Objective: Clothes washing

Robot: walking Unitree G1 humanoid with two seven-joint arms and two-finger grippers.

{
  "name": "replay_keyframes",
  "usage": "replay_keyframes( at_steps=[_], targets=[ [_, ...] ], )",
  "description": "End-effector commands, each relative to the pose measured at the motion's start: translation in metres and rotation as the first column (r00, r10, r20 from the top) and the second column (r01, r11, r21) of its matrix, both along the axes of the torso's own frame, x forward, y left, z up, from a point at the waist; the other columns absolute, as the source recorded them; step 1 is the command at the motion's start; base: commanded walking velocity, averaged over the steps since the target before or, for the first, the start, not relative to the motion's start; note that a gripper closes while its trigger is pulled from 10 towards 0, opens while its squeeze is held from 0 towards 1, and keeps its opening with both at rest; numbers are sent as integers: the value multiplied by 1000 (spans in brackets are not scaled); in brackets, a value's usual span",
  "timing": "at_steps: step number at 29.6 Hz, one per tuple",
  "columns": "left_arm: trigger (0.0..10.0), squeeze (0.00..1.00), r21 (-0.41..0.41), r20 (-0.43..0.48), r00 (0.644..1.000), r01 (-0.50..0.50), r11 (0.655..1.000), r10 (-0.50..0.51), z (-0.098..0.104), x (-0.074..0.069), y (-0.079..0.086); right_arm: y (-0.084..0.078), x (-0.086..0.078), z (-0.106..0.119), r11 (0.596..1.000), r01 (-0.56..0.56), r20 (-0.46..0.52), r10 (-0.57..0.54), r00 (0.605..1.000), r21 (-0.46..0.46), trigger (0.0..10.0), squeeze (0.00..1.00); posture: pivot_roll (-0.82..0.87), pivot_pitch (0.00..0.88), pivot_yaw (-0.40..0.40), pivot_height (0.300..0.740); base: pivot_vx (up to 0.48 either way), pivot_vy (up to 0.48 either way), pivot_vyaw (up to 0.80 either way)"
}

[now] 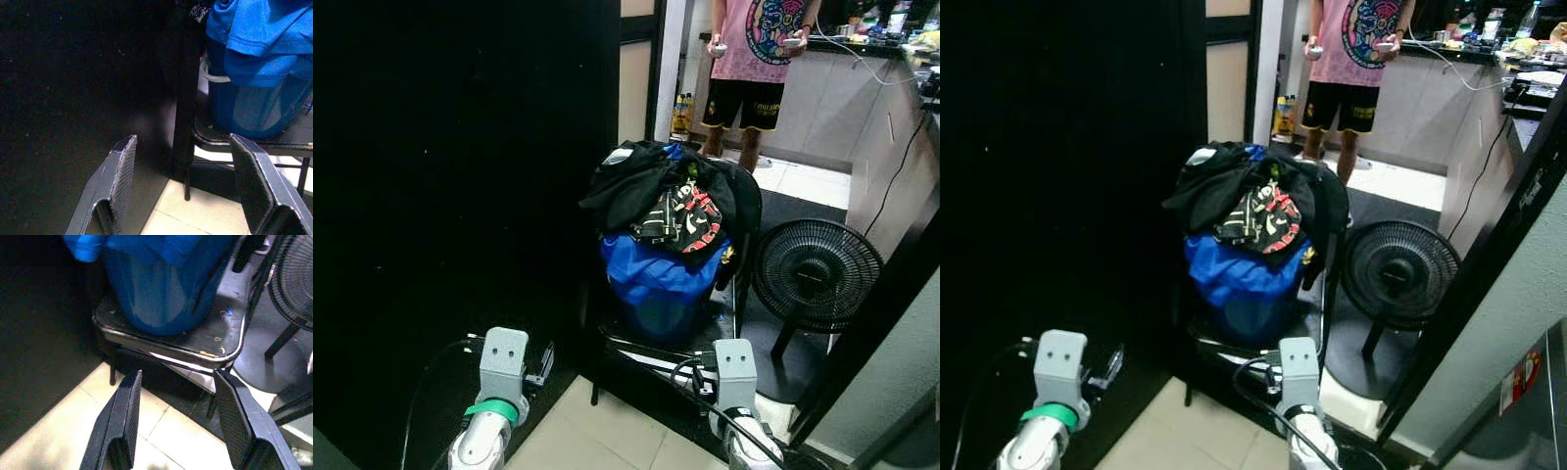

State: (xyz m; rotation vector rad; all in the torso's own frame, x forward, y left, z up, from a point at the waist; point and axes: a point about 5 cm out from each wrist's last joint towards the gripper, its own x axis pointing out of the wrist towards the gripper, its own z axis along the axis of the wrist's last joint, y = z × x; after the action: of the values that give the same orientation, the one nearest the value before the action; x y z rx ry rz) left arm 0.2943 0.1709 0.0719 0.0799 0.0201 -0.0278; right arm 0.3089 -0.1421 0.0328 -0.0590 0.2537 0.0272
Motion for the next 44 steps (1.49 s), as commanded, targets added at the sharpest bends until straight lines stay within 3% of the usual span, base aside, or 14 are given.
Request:
replay_keyframes(
  at_steps=[1,6,20,26,44],
  targets=[
    [10000,0,-7,-3,1000,-6,1000,6,-3,-3,-3,-3,-3,-4,1000,5,-25,-5,1000,-2,10000,0,8,17,-9,740,0,0,0],
    [10000,0,-14,-3,1000,-11,1000,11,-5,-4,-6,-3,0,1,998,-28,1,28,1000,-52,10000,0,-3,22,-12,740,0,0,160],
    [10000,0,-33,0,1000,-19,999,19,-4,-3,-9,-7,0,2,998,-20,-1,20,1000,-52,10000,0,-8,28,-15,740,0,0,800],
    [10000,0,-34,-2,1000,-28,999,28,-5,-4,-10,-7,1,4,1000,-18,13,19,1000,-24,10000,0,-6,29,-18,740,0,0,0],
    [10000,0,-50,-1,999,-38,998,38,-5,-3,-9,-8,1,3,1000,-9,-7,9,1000,-11,10000,0,-8,32,-15,740,0,0,-800]
  ],
)
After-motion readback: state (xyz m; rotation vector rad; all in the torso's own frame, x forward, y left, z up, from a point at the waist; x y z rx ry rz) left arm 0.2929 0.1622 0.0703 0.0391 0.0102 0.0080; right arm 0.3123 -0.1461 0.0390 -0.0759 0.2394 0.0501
